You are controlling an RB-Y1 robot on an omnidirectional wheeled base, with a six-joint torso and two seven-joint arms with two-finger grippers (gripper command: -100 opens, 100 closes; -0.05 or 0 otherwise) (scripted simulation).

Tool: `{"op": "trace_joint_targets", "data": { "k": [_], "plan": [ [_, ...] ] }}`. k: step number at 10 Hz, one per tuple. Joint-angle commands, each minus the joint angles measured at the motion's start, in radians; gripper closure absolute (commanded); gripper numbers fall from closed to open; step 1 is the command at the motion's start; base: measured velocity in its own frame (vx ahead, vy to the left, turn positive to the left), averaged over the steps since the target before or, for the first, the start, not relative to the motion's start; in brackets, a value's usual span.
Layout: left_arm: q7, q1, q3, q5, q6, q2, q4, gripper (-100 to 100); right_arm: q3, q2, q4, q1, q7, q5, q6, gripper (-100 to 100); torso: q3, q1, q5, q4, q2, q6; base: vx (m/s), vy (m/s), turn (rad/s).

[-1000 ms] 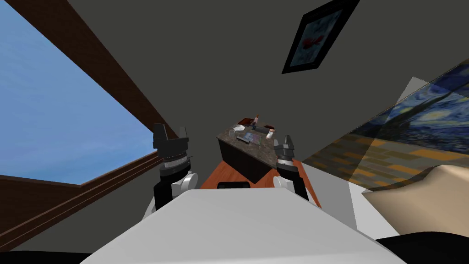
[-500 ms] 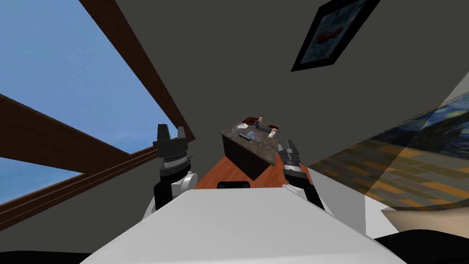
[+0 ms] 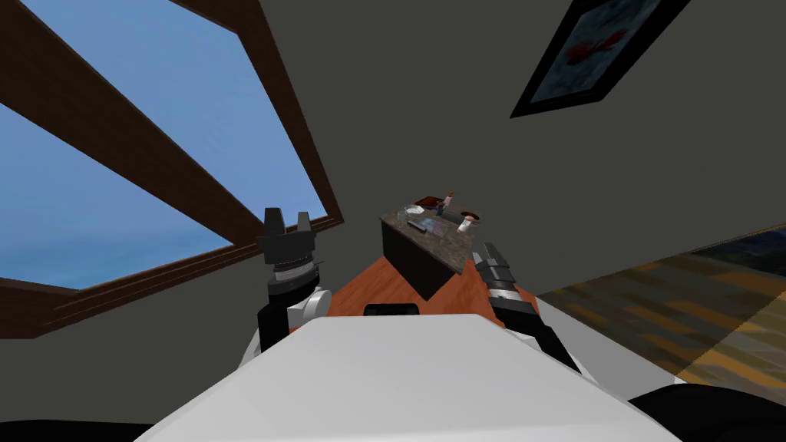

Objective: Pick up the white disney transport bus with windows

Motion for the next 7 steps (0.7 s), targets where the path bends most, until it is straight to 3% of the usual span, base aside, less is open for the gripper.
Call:
{"op": "trace_joint_targets", "data": {
  "k": [1, 3, 6, 7],
  "plan": [
    [0.000, 0.000, 0.000, 0.000, 0.000, 0.000, 0.000, 0, -0.007, -0.021, -0.002, 0.034, 0.008, -0.013, 0.008, -100, 0.000, 0.000, 0.000, 0.000, 0.000, 0.000, -0.103, -0.033, 0.110],
    [0.000, 0.000, 0.000, 0.000, 0.000, 0.000, 0.000, 0, -0.021, -0.086, 0.005, 0.102, 0.029, -0.046, 0.029, -100, -0.003, 0.004, 0.001, -0.001, -0.006, 0.000, -0.094, 0.002, 0.336],
    [0.000, 0.000, 0.000, 0.000, 0.000, 0.000, 0.000, 0, -0.027, -0.125, 0.011, 0.164, 0.039, -0.061, 0.040, -100, -0.004, 0.002, 0.000, -0.002, -0.008, 0.000, -0.060, -0.025, 0.191],
    [0.000, 0.000, 0.000, 0.000, 0.000, 0.000, 0.000, 0, -0.032, -0.164, 0.018, 0.198, 0.048, -0.074, 0.050, -100, -0.005, 0.002, 0.000, -0.002, -0.009, 0.001, -0.035, -0.012, 0.358]
  ]
}}
